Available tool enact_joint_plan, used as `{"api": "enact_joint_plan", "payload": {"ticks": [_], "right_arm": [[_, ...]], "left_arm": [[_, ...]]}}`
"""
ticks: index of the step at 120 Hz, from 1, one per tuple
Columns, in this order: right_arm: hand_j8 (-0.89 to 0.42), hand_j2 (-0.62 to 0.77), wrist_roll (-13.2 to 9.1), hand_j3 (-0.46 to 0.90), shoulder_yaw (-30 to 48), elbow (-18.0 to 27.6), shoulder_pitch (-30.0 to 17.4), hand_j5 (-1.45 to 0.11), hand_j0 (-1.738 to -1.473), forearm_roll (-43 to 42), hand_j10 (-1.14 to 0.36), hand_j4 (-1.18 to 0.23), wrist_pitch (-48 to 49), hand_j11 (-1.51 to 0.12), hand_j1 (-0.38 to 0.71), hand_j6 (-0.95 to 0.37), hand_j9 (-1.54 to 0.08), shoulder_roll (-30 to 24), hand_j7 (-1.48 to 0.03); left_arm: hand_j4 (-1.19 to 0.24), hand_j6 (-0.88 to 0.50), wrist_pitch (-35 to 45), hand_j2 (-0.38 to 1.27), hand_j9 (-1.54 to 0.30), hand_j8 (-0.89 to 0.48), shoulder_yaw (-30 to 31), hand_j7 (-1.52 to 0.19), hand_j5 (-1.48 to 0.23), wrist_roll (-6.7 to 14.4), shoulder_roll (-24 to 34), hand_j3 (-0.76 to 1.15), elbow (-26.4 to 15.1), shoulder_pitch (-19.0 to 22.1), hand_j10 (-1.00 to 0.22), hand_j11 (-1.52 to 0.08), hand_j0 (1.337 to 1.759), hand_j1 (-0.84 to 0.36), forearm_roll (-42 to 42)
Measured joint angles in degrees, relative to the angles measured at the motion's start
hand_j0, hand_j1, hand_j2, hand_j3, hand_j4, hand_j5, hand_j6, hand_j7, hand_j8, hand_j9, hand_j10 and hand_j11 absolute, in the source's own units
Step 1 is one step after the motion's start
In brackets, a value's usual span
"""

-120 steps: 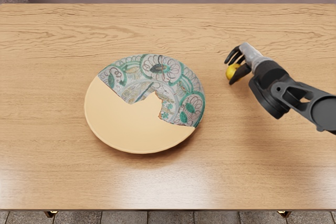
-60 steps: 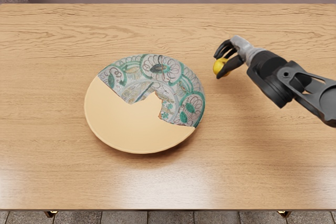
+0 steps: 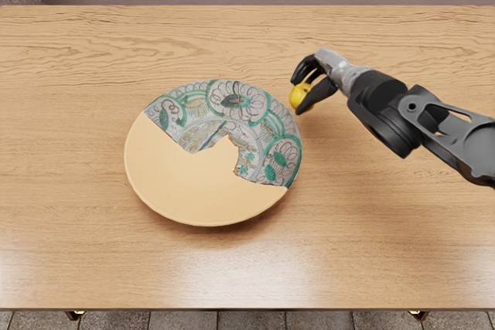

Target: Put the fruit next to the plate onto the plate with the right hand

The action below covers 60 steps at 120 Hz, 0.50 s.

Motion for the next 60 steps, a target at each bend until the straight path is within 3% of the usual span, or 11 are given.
{"api": "enact_joint_plan", "payload": {"ticks": [60], "right_arm": [[-0.30,0.52,0.01,0.00,-0.69,0.16,-0.61,-1.17,-1.658,0.13,-0.49,-0.79,2.94,-1.13,0.33,-0.49,-1.13,9.48,-1.08]], "left_arm": [[0.00,0.00,0.00,0.00,0.00,0.00,0.00,0.00,0.00,0.00,0.00,0.00,0.00,0.00,0.00,0.00,1.658,0.35,0.02]]}}
